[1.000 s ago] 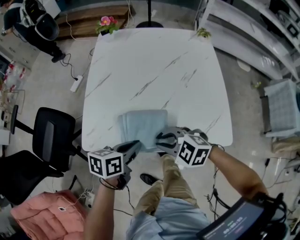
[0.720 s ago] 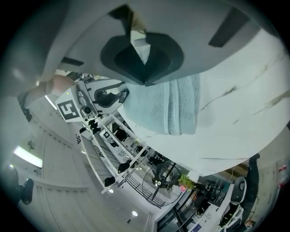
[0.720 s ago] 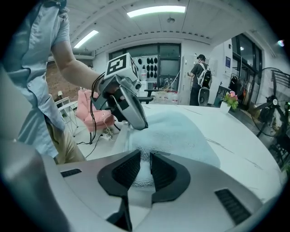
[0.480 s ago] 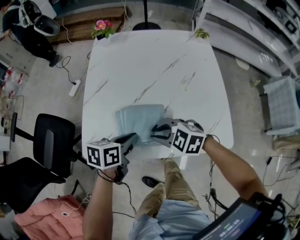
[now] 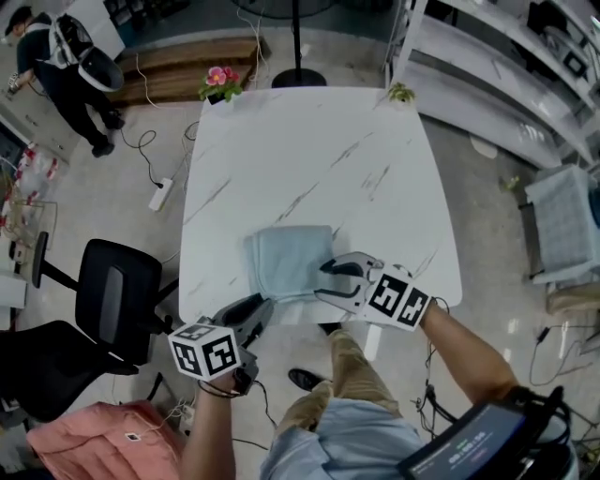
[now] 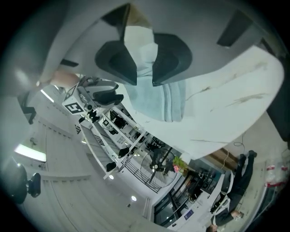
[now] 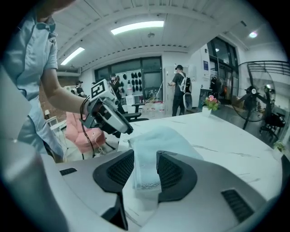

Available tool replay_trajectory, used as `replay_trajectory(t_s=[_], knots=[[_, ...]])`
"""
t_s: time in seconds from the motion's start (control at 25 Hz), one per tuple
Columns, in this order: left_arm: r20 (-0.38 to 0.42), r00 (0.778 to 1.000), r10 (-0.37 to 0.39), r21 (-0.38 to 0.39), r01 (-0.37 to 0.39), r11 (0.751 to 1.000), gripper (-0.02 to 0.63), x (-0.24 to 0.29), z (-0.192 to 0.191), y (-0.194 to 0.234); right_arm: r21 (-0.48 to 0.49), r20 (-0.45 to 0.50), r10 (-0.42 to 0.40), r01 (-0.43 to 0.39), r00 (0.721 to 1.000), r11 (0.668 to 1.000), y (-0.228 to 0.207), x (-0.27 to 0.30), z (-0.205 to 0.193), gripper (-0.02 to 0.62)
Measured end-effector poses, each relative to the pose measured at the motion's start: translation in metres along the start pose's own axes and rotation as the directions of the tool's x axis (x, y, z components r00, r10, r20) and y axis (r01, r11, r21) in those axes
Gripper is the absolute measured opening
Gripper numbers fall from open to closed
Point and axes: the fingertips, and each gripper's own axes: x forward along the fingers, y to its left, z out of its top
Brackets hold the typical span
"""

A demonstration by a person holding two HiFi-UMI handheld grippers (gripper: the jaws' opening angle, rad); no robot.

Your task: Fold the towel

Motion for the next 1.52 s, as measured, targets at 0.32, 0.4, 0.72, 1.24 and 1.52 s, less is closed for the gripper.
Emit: replay_trajectory(t_s=[0.32,0.4,0.72,1.24,1.52], knots=[[0.396,0.911,0.114,0.212,-0.212,0.954,0.092,-0.095,0.105,-0.075,0.074,0.326,-0.181,0.165,0.928,0.983,0.020,-0.058,0.144,0.149],[0.506,0.851,0.137,0.258,-0.301,0.918,0.078,-0.119,0.142,-0.102,0.050,0.420,-0.221,0.221,0.880,0.974,0.025,-0.071,0.194,0.123],[0.758,0.601,0.252,0.206,-0.587,0.783,0.020,-0.193,0.209,-0.140,-0.014,0.628,-0.310,0.409,0.714,0.912,0.035,-0.107,0.292,0.015],[0.778,0.549,0.304,0.189,-0.667,0.721,0.009,-0.199,0.198,-0.139,0.031,0.619,-0.362,0.439,0.697,0.898,0.009,-0.112,0.276,0.012],[0.784,0.534,0.316,0.190,-0.691,0.697,0.009,-0.197,0.201,-0.143,0.041,0.638,-0.343,0.414,0.690,0.909,0.005,-0.113,0.280,0.012]])
